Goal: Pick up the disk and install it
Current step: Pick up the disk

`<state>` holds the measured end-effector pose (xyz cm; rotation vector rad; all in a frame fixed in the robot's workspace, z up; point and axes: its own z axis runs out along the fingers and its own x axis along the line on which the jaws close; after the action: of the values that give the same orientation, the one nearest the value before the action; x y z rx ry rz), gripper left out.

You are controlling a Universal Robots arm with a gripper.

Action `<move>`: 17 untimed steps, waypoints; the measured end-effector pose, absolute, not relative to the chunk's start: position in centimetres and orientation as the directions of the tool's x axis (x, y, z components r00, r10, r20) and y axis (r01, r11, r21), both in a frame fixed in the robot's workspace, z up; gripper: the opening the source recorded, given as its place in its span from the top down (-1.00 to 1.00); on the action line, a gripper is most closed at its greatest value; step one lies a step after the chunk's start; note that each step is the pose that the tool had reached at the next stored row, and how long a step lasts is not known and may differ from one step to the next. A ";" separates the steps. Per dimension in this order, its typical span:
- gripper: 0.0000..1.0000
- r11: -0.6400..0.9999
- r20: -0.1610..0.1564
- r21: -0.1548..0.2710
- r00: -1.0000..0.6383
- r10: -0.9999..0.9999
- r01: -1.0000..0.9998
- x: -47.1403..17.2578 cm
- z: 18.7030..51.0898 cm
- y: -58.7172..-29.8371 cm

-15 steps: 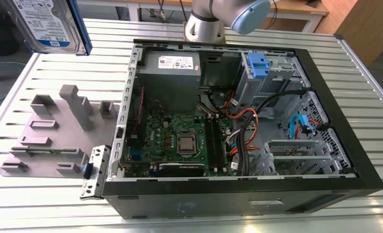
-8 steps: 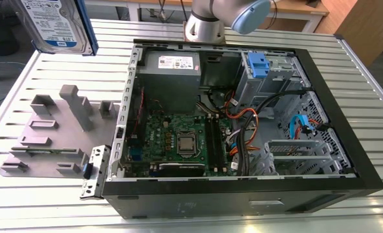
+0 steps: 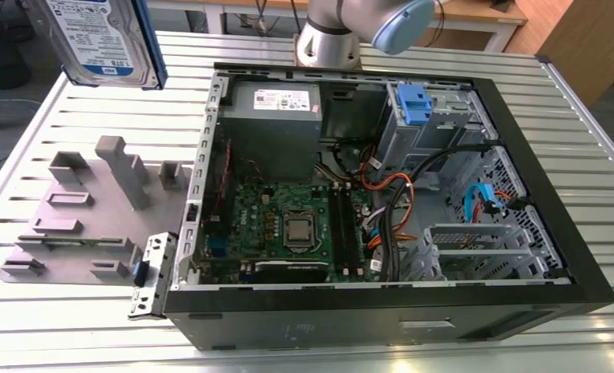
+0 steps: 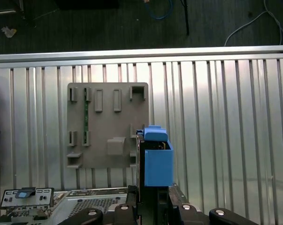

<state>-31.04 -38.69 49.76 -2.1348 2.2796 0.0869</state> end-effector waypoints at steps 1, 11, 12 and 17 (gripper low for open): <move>0.31 0.065 -0.051 0.029 -0.066 -0.997 -0.997 -30.9 49.8 -38.7; 0.31 0.065 -0.051 0.029 -0.066 -0.997 -0.997 -28.7 49.7 -38.7; 0.31 0.065 -0.051 0.029 -0.066 -0.997 -0.997 -28.4 49.7 -38.7; 0.31 0.065 -0.051 0.029 -0.066 -0.997 -0.997 -26.8 49.7 -38.7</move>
<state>-26.84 -38.69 49.68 -2.1348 2.2797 0.0869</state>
